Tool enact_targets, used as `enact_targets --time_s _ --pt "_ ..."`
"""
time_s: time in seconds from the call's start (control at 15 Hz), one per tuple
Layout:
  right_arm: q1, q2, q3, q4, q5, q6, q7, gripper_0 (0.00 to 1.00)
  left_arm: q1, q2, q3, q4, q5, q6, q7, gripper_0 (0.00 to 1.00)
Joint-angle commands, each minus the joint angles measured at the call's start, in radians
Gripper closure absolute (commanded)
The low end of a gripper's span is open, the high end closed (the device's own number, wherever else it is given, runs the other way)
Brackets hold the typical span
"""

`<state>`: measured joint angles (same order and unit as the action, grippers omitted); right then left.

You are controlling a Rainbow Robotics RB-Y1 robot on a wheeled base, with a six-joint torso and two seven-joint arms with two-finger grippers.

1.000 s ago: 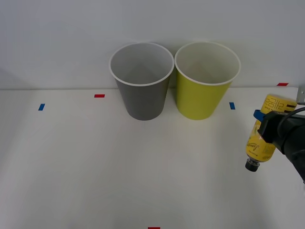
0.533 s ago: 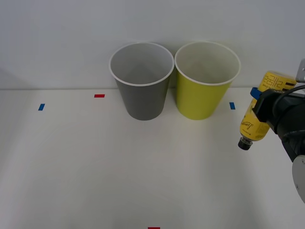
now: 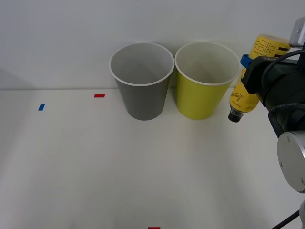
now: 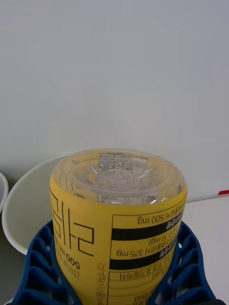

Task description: Put cans in the gray bin and PET bottles in the light green bin.

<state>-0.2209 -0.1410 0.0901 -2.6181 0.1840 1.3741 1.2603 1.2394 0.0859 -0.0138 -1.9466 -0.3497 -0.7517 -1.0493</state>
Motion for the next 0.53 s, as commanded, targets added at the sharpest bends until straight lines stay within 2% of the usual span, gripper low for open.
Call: enact_targets --time_s 0.07,0.2,0.33,0.53 --pt "-0.089 0.004 0.004 0.000 -0.015 -0.001 0.027 1.00 0.000 0.000 0.000 0.000 0.000 0.000 0.000 0.00" --pt "-0.164 0.023 0.005 0.006 -0.035 -0.010 0.044 1.00 0.000 0.000 0.000 0.000 0.000 0.000 0.000 0.00" --pt "-0.236 0.037 0.005 0.075 -0.020 -0.017 0.053 1.00 0.000 0.000 0.000 0.000 0.000 0.000 0.000 0.00" --pt "-0.304 0.040 -0.009 0.217 -0.004 -0.121 0.059 1.00 0.000 0.000 0.000 0.000 0.000 0.000 0.000 0.00"
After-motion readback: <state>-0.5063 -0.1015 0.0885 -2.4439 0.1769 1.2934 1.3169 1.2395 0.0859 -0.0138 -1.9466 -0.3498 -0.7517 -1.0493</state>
